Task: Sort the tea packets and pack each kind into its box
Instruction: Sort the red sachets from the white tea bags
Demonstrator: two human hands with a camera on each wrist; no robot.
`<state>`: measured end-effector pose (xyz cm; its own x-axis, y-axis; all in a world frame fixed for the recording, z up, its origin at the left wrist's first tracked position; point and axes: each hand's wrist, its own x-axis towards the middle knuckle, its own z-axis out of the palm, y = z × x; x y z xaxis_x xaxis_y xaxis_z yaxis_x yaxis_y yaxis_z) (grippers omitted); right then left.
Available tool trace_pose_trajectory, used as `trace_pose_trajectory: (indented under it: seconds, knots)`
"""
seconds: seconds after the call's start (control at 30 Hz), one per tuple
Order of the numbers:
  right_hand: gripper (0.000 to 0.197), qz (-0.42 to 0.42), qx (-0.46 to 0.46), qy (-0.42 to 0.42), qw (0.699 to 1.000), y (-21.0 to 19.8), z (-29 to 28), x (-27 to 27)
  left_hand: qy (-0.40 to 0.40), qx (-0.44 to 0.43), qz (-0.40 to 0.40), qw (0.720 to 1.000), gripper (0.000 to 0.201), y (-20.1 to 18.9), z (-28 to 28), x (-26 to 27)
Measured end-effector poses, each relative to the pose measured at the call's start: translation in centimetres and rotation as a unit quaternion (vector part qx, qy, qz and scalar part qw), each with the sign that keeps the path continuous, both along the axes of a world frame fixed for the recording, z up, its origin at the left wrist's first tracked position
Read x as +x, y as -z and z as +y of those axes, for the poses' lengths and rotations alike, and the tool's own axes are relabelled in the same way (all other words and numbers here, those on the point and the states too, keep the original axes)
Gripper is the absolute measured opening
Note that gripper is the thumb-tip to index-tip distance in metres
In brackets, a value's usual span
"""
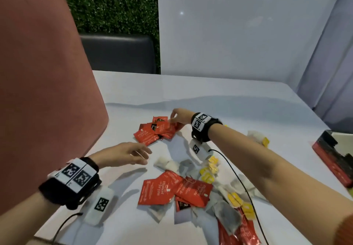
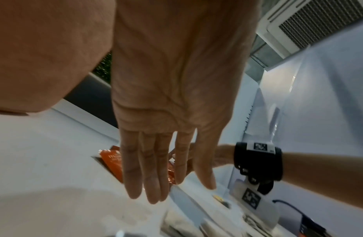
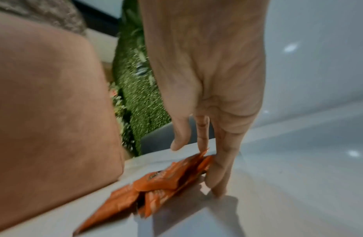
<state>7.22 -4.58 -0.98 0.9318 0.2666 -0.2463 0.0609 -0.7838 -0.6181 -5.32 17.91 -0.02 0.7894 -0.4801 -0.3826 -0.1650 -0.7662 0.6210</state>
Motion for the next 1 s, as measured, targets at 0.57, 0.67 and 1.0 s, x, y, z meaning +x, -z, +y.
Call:
trace_pose_trajectory:
  seconds: [0.57, 0.67, 1.0]
  knots:
    - [0.058, 0.024, -0.230, -0.177, 0.957, 1.5, -10.2, -12.9, 0.005, 0.176, -0.087, 0.981, 0.063, 3.6, -12.0, 2.0]
    - [0.046, -0.002, -0.227, -0.177, 0.958, 2.5, -9.6, -14.2, 0.007, 0.143, -0.085, 0.986, 0.045, 3.4, -11.1, 2.5]
    - [0.019, -0.011, 0.018, -0.039, 0.999, -1.3, -13.9, -16.8, 0.015, -0.022, -0.141, 0.990, 0.019, -1.6, -9.5, 2.0]
